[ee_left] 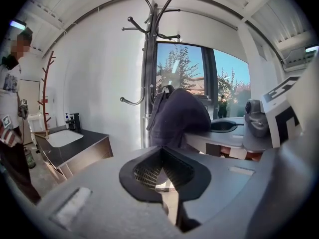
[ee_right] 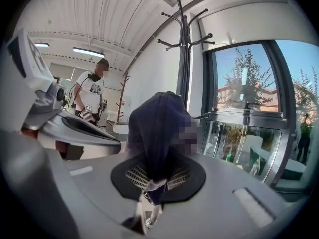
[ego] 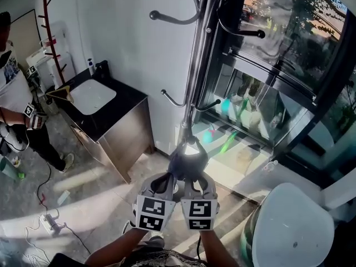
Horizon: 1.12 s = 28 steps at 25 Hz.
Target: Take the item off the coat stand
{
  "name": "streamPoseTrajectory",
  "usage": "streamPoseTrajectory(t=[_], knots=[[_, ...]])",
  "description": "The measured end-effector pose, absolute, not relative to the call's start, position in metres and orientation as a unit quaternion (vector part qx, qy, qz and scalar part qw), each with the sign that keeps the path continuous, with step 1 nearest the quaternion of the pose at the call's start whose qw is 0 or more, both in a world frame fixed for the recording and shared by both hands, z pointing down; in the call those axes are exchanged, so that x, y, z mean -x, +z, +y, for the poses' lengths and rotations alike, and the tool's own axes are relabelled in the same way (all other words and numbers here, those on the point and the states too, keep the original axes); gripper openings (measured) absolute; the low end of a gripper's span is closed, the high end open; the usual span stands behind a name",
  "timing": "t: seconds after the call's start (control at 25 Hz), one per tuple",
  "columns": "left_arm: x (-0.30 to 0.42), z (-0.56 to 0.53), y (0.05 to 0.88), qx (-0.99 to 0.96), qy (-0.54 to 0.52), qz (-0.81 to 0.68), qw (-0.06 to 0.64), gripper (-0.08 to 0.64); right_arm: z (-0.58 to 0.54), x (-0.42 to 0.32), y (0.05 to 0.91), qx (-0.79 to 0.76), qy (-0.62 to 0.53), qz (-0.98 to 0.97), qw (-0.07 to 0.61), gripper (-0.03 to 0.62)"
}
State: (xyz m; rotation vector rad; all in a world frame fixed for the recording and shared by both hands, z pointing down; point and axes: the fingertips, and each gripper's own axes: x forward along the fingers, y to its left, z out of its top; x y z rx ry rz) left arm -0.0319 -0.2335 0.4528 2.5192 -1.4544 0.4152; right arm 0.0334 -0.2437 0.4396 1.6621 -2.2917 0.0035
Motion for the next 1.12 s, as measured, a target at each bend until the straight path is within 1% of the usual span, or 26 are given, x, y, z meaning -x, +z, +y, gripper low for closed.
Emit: streamPoseTrajectory(t=[1.12], knots=[[0.022, -0.151, 0.439, -0.843, 0.124, -0.514, 0.094, 0.002, -0.149, -0.068, 0.420, -0.585, 0.013, -0.803, 0.110, 0.029]])
